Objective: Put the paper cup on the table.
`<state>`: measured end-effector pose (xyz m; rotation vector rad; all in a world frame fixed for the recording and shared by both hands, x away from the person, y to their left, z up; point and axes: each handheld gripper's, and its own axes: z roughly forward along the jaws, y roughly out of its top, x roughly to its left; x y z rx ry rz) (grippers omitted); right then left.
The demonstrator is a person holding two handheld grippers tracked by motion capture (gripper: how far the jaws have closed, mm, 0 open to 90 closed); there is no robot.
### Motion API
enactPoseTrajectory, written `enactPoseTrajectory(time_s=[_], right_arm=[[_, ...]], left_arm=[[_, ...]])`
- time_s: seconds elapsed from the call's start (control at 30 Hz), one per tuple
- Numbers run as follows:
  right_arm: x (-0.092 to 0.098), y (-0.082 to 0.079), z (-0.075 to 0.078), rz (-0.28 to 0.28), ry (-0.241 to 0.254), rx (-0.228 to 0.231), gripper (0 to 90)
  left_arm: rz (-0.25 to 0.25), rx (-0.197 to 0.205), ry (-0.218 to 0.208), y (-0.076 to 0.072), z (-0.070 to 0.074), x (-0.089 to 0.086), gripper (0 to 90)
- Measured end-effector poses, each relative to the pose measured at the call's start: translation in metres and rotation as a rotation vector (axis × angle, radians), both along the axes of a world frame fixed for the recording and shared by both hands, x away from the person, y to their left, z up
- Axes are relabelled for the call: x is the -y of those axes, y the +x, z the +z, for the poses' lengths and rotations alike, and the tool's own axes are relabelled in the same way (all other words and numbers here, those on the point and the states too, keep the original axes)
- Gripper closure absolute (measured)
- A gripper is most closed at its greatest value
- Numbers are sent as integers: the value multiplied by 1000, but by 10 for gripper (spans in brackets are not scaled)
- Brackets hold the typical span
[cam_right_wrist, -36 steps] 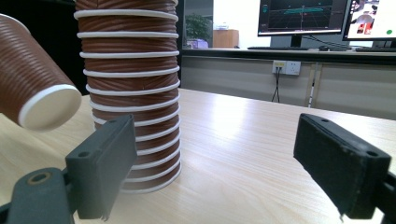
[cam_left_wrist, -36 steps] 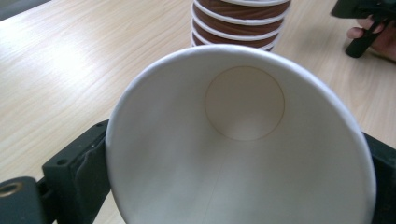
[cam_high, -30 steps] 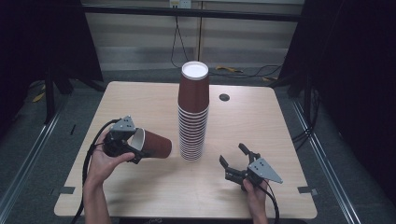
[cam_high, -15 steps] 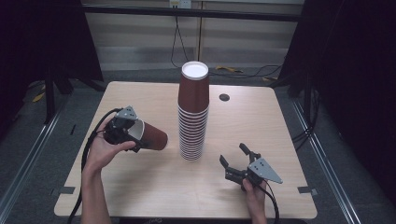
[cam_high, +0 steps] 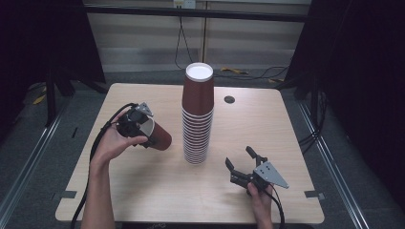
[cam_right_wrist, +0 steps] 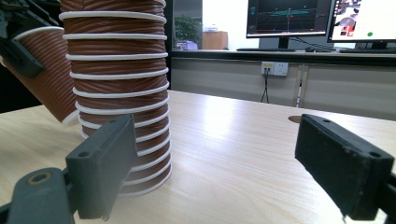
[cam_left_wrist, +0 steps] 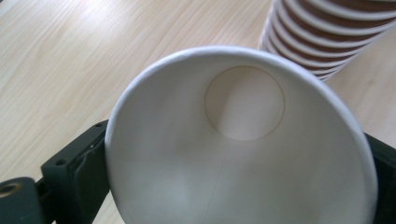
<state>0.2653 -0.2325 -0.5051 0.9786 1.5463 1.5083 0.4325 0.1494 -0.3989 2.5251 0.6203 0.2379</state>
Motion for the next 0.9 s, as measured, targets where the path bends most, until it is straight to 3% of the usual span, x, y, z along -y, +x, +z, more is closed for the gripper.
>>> enactPoseTrajectory(time_s=[0.1,0.23,0.27,0.47,0.57,0.7,0.83,0.9], right_arm=[[0,0,0,0,0,0,126],[0,0,0,0,0,0,126],[0,0,0,0,0,0,126],[0,0,0,0,0,0,126],[0,0,0,-2,0,0,126],[0,0,0,-4,-1,1,126],[0,0,0,-10,-1,0,126],[0,0,0,-11,-2,0,126]], left_arm=[[-8,-16,8,4,-3,2,42],[-28,-18,66,5,-6,7,41],[-10,-17,55,4,-7,9,40],[-44,-35,158,11,-10,21,37],[-73,-47,165,12,-11,29,31],[-71,-46,189,14,-11,34,29],[-79,-38,176,15,-12,35,21],[-66,-37,146,17,-15,35,17]])
